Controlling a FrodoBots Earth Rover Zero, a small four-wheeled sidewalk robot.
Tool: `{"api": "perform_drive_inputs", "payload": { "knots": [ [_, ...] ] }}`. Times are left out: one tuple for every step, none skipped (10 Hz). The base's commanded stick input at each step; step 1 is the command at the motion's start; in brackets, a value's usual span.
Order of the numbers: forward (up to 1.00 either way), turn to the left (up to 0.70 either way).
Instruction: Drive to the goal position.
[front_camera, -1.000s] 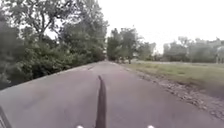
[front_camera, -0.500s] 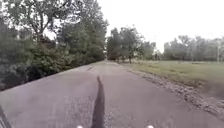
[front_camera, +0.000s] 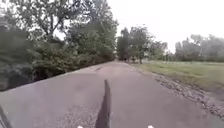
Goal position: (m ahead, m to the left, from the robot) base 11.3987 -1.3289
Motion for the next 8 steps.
{"api": "perform_drive_inputs", "payload": {
  "knots": [
    [0.70, 0.00],
    [0.70, 0.00],
    [0.70, 0.00],
    [0.70, 0.00],
    [0.70, 0.00],
    [0.70, 0.00],
    [0.70, 0.00],
    [0.70, 0.00]
  ]
}}
